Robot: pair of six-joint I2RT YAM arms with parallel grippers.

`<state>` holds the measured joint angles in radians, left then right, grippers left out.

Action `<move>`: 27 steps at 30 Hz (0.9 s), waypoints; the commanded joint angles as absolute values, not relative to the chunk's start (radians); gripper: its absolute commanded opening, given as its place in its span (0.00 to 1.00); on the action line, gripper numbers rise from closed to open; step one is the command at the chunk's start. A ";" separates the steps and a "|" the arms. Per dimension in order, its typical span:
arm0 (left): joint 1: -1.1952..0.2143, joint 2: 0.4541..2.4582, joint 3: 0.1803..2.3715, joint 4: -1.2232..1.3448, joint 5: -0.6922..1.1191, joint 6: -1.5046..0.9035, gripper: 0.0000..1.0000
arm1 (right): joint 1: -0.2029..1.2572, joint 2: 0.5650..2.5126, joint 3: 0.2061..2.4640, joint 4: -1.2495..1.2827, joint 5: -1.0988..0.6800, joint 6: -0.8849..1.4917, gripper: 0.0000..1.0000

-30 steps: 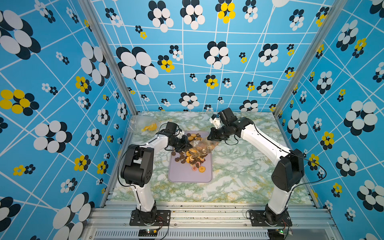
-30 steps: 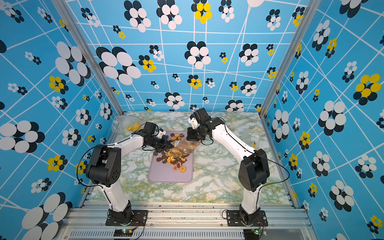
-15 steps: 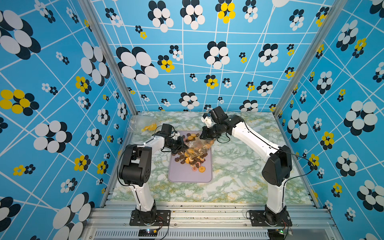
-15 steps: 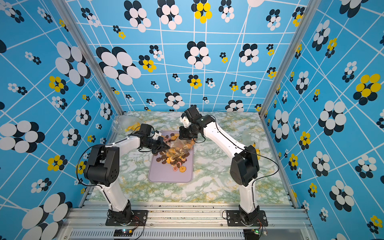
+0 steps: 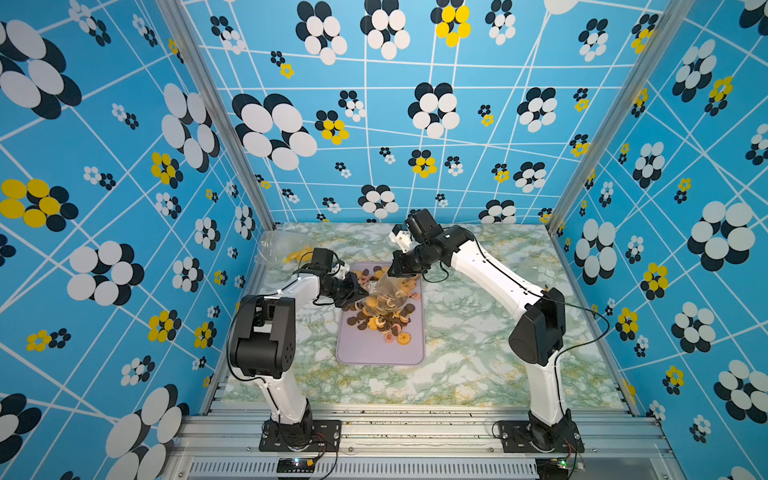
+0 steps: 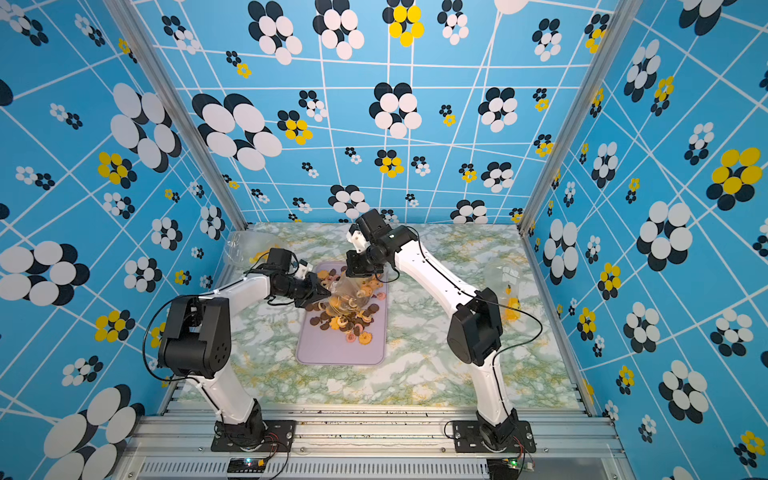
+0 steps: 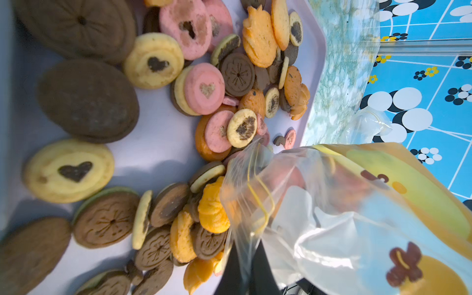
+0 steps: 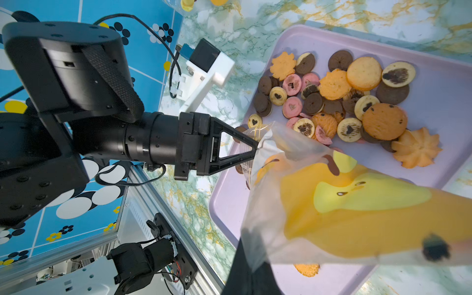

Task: Pour cookies out of the ziploc bag
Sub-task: 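Pour the cookies out of the ziploc bag onto the tray.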

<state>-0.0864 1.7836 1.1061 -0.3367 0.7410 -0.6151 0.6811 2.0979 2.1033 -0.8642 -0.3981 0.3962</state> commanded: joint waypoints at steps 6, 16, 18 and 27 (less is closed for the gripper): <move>-0.107 1.769 1.081 -0.307 0.754 -0.620 0.00 | 0.704 2.148 2.244 -0.932 -0.428 0.368 0.00; -0.117 1.762 1.053 -0.281 0.751 -0.633 0.00 | 0.736 2.220 2.384 -1.041 -0.378 0.326 0.00; -0.118 1.762 1.046 -0.274 0.753 -0.637 0.00 | 0.741 2.233 2.405 -1.059 -0.376 0.322 0.00; -0.118 1.768 1.037 -0.264 0.752 -0.639 0.00 | 0.771 2.228 2.424 -1.092 -0.321 0.296 0.00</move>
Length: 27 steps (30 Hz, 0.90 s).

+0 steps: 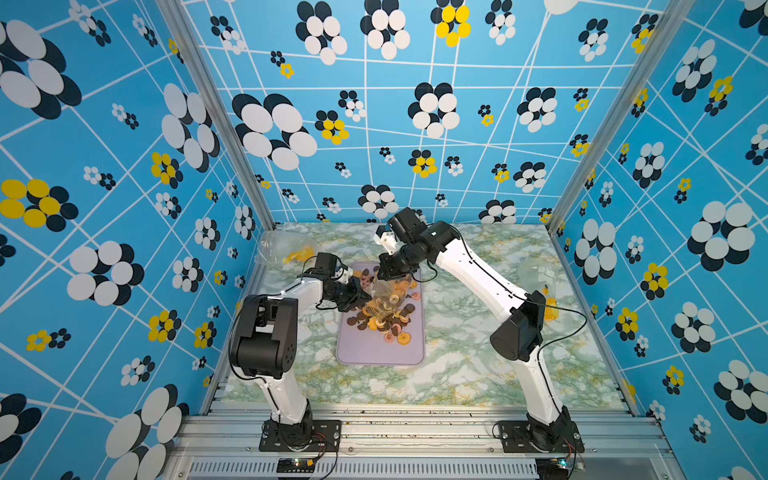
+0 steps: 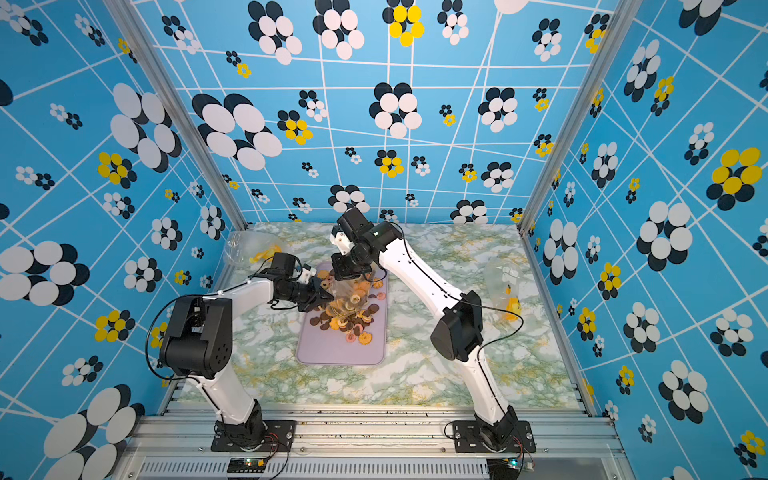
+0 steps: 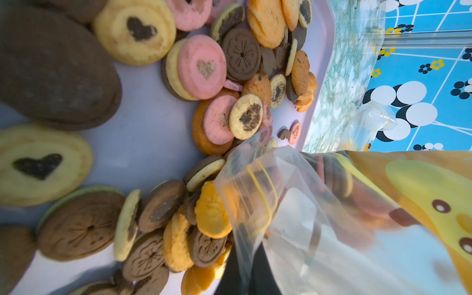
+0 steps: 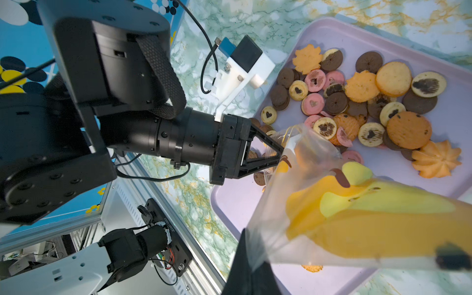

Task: Pour cookies out of the ziploc bag
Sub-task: 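Pour the cookies out of the ziploc bag onto the tray.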

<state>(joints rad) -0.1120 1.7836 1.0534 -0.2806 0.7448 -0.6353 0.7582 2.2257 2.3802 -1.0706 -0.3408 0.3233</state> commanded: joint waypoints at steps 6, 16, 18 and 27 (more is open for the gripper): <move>-0.120 1.761 1.034 -0.254 0.756 -0.647 0.00 | 0.781 2.239 2.467 -1.134 -0.290 0.274 0.00; -0.132 1.762 1.032 -0.235 0.761 -0.661 0.00 | 0.788 2.230 2.478 -1.151 -0.264 0.263 0.00; -0.135 1.760 1.031 -0.226 0.767 -0.663 0.00 | 0.788 2.228 2.489 -1.155 -0.259 0.264 0.00; -0.140 1.755 1.032 -0.217 0.772 -0.670 0.00 | 0.788 2.234 2.521 -1.177 -0.240 0.257 0.00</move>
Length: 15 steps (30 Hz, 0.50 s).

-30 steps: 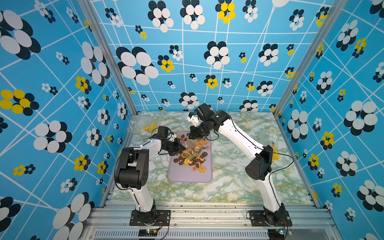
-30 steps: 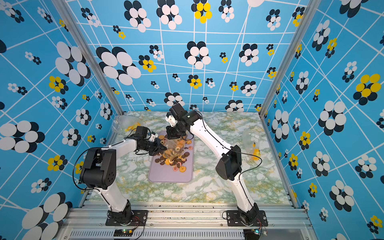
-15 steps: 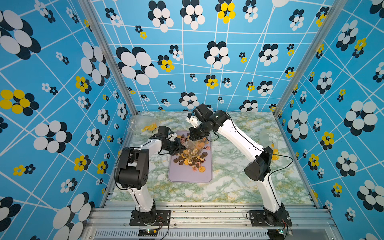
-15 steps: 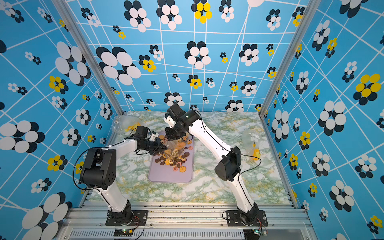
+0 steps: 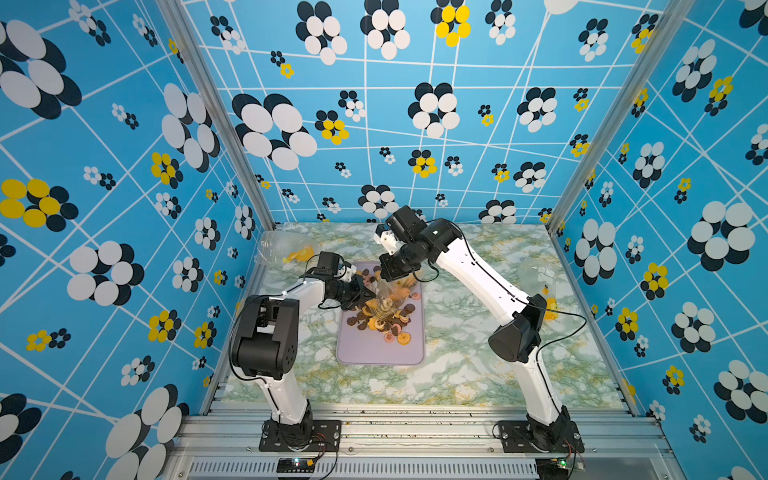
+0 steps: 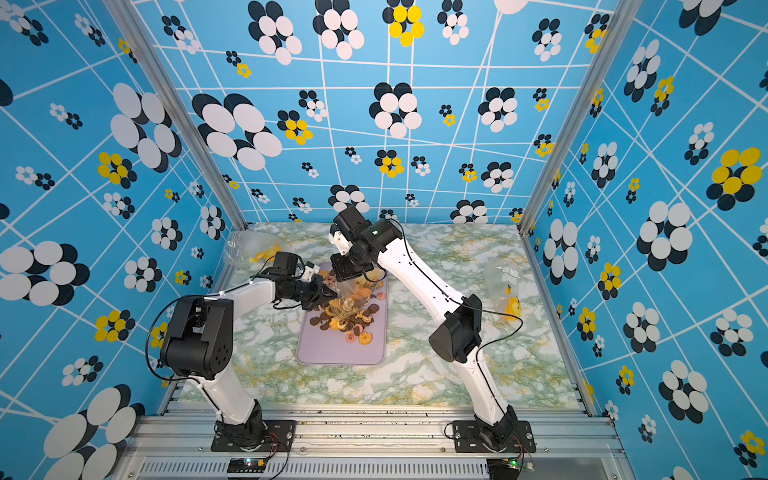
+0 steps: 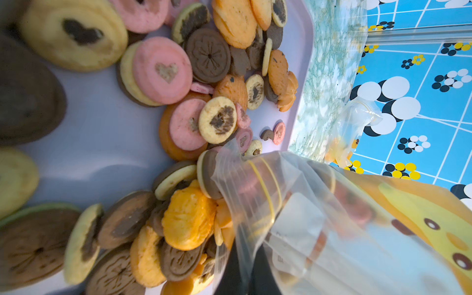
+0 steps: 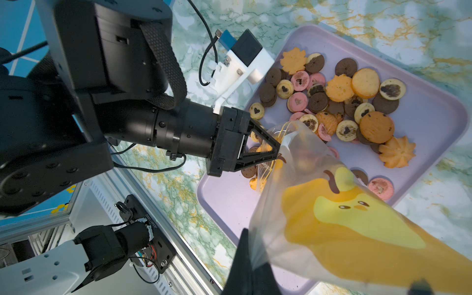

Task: Pour cookies out of the ziploc bag
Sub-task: 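Pour the cookies out of the ziploc bag onto the tray.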

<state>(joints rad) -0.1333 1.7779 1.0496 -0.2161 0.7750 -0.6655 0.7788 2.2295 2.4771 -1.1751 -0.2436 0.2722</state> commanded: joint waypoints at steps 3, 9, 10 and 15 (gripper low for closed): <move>-0.140 1.753 1.027 -0.205 0.776 -0.678 0.00 | 0.788 2.234 2.530 -1.185 -0.235 0.255 0.00; -0.143 1.750 1.029 -0.203 0.778 -0.678 0.00 | 0.788 2.238 2.531 -1.193 -0.232 0.250 0.00; -0.143 1.752 1.029 -0.203 0.779 -0.678 0.00 | 0.788 2.238 2.531 -1.194 -0.232 0.250 0.00; -0.143 1.747 1.029 -0.214 0.776 -0.671 0.00 | 0.790 2.232 2.530 -1.192 -0.221 0.249 0.00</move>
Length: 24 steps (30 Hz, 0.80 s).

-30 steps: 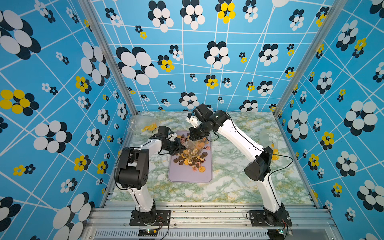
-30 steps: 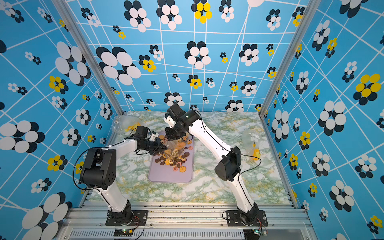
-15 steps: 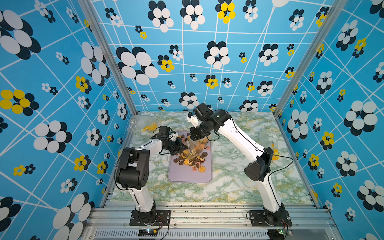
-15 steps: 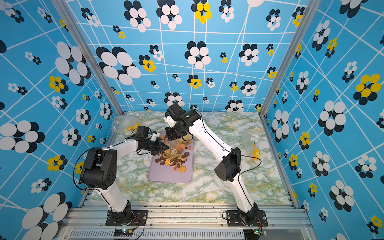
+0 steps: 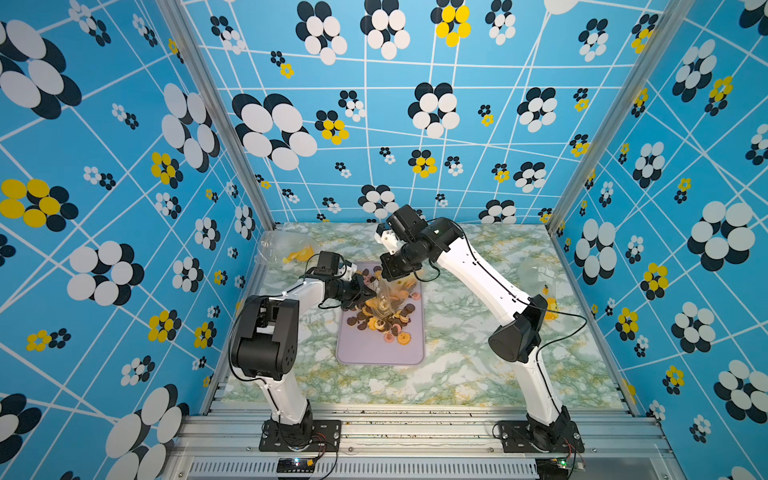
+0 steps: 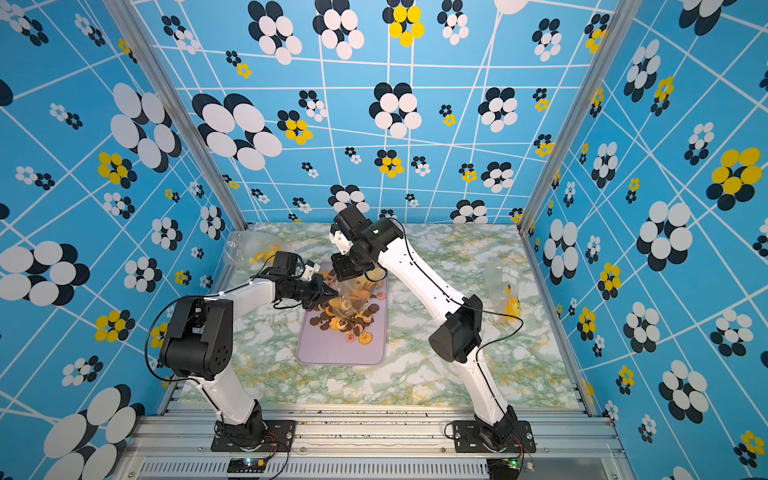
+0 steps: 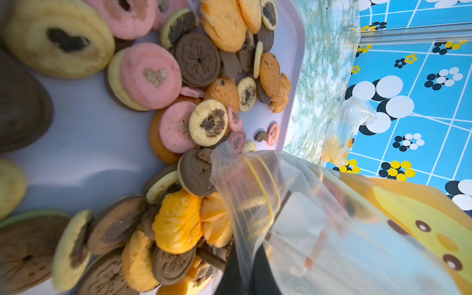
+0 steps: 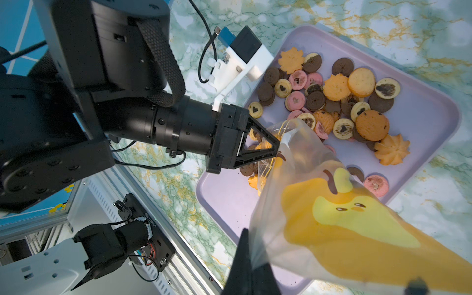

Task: Pour cookies out of the ziploc bag
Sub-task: 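Pour the cookies out of the ziploc bag onto the tray.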

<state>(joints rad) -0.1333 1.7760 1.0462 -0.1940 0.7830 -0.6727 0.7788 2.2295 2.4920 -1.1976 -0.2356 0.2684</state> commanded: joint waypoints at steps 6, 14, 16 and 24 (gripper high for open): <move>-0.131 1.733 1.021 -0.231 0.768 -0.663 0.00 | 0.796 2.246 2.525 -1.186 -0.239 0.249 0.00; -0.085 1.717 1.009 -0.233 0.782 -0.668 0.00 | 0.799 2.256 2.530 -1.171 -0.239 0.253 0.00; -0.074 1.711 1.008 -0.241 0.780 -0.662 0.00 | 0.799 2.261 2.536 -1.170 -0.241 0.255 0.00; -0.042 1.700 1.005 -0.265 0.772 -0.645 0.00 | 0.801 2.284 2.553 -1.161 -0.270 0.265 0.00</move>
<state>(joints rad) -0.0547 1.7287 1.0199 -0.2344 0.7826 -0.6655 0.7929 2.2681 2.5221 -1.1816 -0.2455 0.2657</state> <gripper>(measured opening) 0.051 0.044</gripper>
